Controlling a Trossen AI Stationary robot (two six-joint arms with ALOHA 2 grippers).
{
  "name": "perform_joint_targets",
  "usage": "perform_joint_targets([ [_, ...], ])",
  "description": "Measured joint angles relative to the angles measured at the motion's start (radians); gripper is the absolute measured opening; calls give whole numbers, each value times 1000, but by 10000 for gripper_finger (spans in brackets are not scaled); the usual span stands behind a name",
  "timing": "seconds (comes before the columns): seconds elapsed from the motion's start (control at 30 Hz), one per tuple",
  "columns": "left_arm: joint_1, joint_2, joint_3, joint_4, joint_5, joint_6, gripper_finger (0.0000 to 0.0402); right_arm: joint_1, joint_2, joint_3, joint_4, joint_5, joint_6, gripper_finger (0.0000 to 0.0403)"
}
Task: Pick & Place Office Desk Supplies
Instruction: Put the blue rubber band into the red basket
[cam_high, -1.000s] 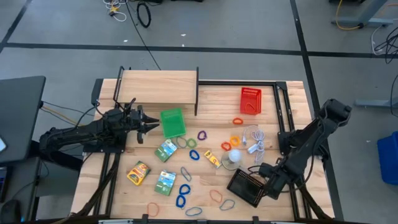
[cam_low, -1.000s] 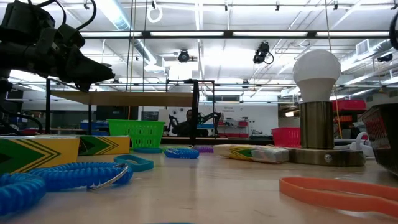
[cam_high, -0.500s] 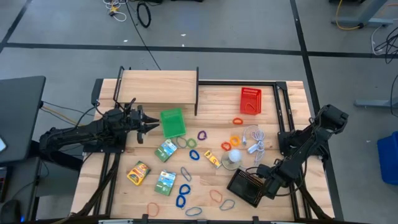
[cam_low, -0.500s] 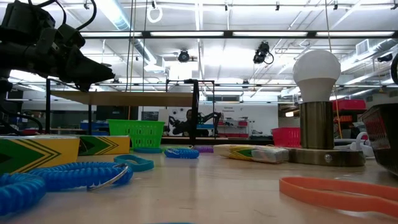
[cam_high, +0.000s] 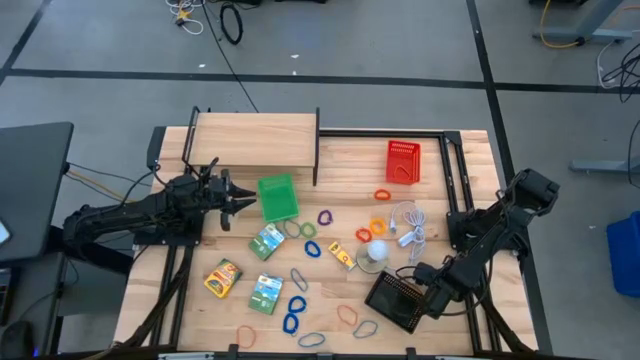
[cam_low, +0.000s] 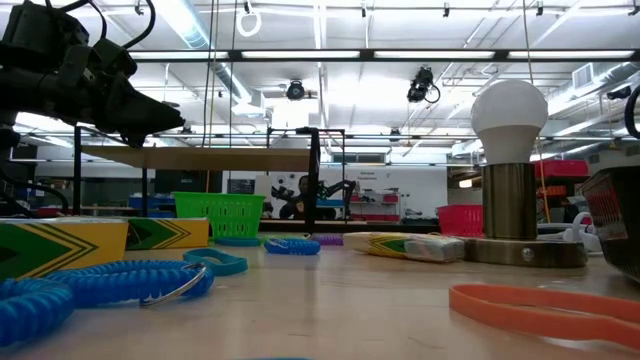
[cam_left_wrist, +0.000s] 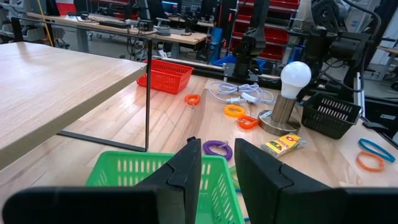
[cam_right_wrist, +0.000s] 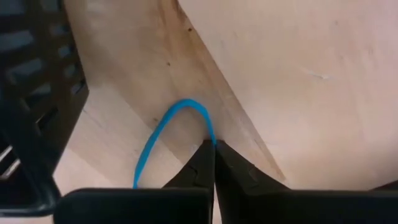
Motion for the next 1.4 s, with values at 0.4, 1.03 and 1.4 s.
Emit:
perform_joint_targets([
  [0.4, 0, 0, 0, -1, 0, 0, 104, -42, 4, 238, -414, 230, 17, 1],
  [1.03, 0, 0, 0, -2, 0, 0, 104, -166, -7, 340, -813, 923, 163, 0],
  [1.4, 0, 0, 0, -2, 0, 1, 104, -402, -7, 329, -786, 1242, -5, 0],
])
